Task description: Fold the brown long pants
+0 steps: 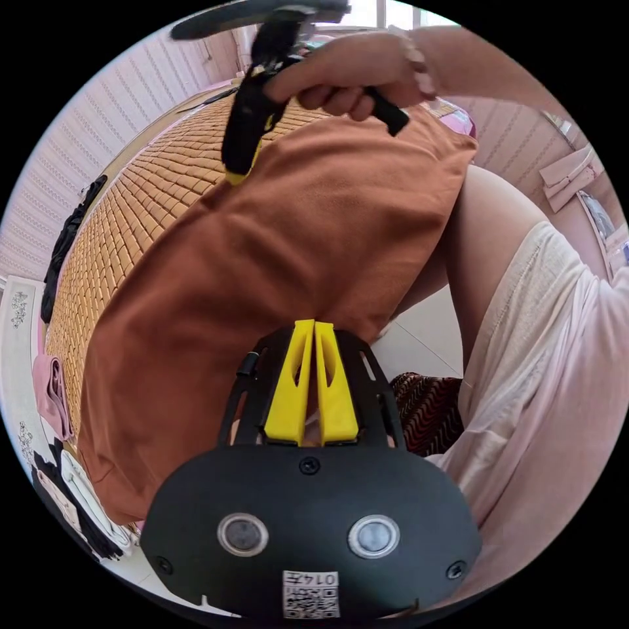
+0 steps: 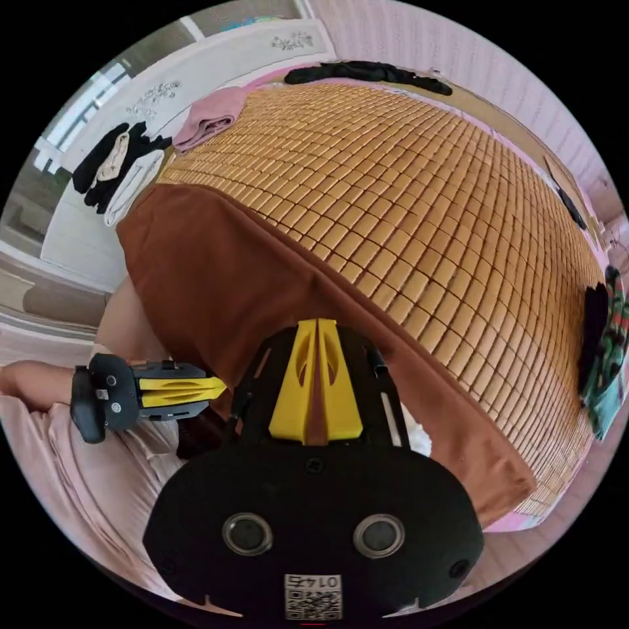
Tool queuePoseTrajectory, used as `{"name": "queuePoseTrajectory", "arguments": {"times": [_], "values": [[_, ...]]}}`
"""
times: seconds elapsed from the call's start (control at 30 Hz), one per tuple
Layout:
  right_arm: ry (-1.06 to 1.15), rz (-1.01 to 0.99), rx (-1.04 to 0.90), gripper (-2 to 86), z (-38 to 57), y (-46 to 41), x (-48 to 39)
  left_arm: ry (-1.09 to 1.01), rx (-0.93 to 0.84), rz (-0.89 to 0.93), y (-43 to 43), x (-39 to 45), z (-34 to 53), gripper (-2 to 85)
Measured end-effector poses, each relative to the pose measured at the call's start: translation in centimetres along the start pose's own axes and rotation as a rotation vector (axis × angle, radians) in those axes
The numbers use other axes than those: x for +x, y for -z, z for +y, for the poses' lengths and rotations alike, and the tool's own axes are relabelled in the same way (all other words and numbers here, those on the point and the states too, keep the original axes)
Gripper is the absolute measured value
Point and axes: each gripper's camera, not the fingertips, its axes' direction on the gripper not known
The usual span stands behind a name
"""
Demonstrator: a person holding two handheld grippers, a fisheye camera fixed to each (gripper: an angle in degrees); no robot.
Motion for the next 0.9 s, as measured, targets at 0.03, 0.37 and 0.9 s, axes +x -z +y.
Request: {"name": "queuePoseTrajectory", "arguments": {"times": [0.03,0.37,0.9], "values": [[-0.146,-0.033,0.106,0.4,4.0,2.6,3.4,-0.002,0.001,-0.001,0.0,0.0,0.0,-1.0],[-1.145,0.087,0.706,14.8,36.5,8.4,19.7,0.155,0.046,0.188,2.6,-2.4,0.3,-1.0],[-0.715,-0.444,0.808,2.7,37.4,6.9,22.0,0.333,0.077,0.102,4.2,-5.7,0.3,-1.0]]}}
